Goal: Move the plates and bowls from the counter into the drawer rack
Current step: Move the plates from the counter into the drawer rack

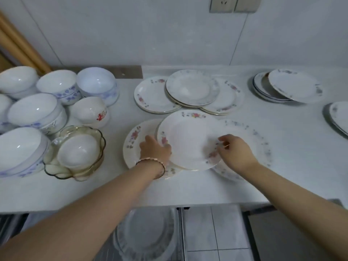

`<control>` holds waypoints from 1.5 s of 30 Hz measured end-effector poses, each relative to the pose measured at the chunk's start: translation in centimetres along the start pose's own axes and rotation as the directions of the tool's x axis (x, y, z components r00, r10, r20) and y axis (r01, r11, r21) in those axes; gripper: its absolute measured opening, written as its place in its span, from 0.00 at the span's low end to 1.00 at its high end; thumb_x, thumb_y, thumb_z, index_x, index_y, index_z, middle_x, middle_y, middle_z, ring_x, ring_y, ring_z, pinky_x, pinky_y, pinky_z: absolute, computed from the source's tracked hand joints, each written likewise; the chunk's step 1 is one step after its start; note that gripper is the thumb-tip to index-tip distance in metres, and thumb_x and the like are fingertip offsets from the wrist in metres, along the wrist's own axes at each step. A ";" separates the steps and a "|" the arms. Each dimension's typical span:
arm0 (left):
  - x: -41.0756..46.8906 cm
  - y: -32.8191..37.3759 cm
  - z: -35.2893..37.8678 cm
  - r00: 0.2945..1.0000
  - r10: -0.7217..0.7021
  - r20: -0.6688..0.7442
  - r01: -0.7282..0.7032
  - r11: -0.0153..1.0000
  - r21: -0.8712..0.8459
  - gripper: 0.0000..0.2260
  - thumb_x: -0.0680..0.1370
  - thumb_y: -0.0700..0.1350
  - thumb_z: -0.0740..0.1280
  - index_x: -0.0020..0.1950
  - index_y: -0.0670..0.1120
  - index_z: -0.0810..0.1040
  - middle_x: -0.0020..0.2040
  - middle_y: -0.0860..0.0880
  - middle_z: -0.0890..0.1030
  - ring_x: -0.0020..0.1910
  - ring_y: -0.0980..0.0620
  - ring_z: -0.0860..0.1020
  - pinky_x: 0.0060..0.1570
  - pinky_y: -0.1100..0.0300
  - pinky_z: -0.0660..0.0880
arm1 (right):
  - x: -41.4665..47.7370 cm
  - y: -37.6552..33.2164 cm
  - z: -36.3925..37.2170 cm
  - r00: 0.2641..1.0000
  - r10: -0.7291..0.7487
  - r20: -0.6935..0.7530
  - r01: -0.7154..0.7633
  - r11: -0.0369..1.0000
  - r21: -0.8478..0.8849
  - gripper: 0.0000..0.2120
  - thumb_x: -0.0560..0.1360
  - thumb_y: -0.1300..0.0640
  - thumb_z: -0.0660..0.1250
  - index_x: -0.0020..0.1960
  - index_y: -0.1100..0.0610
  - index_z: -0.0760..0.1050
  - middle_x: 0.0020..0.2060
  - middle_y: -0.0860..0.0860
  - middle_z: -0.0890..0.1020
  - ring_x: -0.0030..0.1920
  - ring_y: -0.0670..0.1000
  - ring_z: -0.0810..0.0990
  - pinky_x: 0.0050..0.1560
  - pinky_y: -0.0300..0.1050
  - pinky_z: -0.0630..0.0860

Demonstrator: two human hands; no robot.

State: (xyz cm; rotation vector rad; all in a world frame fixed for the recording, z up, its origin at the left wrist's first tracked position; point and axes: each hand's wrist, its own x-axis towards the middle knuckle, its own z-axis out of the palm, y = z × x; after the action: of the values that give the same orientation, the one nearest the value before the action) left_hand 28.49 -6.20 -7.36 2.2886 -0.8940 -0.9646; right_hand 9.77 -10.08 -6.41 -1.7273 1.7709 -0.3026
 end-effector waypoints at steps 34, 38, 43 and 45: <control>-6.3 -28.3 -12.9 0.801 -0.153 0.579 0.233 0.970 -0.067 0.14 0.71 0.33 0.71 0.50 0.48 0.73 0.50 0.47 0.82 0.51 0.47 0.82 0.50 0.48 0.81 | -21.8 -1.2 18.3 0.941 0.304 0.151 -0.338 0.800 0.496 0.08 0.75 0.66 0.63 0.53 0.59 0.74 0.39 0.52 0.81 0.39 0.54 0.79 0.38 0.47 0.77; -5.4 -32.2 -12.3 0.784 -0.224 0.579 0.213 0.973 0.087 0.14 0.71 0.36 0.71 0.48 0.50 0.71 0.49 0.49 0.81 0.52 0.47 0.81 0.50 0.53 0.81 | -24.0 0.2 22.9 0.893 0.381 0.239 -0.449 0.766 0.460 0.10 0.72 0.61 0.68 0.52 0.61 0.74 0.36 0.53 0.80 0.37 0.53 0.79 0.35 0.47 0.76; -3.2 -35.2 -9.3 0.758 -0.317 0.570 0.261 0.948 0.180 0.15 0.71 0.36 0.71 0.54 0.46 0.73 0.49 0.49 0.80 0.53 0.47 0.79 0.51 0.54 0.80 | -22.9 2.7 27.5 0.839 0.473 0.268 -0.543 0.741 0.394 0.05 0.75 0.64 0.62 0.48 0.55 0.72 0.38 0.54 0.79 0.38 0.53 0.78 0.37 0.47 0.77; -2.0 -36.3 -7.3 0.758 -0.366 0.539 0.295 0.931 0.216 0.16 0.71 0.35 0.70 0.57 0.44 0.73 0.52 0.48 0.80 0.55 0.47 0.78 0.54 0.54 0.78 | -21.7 4.1 29.3 0.810 0.516 0.280 -0.586 0.737 0.337 0.05 0.74 0.64 0.62 0.49 0.57 0.73 0.39 0.56 0.79 0.38 0.54 0.78 0.39 0.50 0.78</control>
State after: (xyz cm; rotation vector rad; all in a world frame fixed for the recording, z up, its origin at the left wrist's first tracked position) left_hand 46.56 20.63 -25.53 2.3310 -0.7861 -1.8811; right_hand 22.06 18.92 -25.28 -0.8451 1.8408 -0.2322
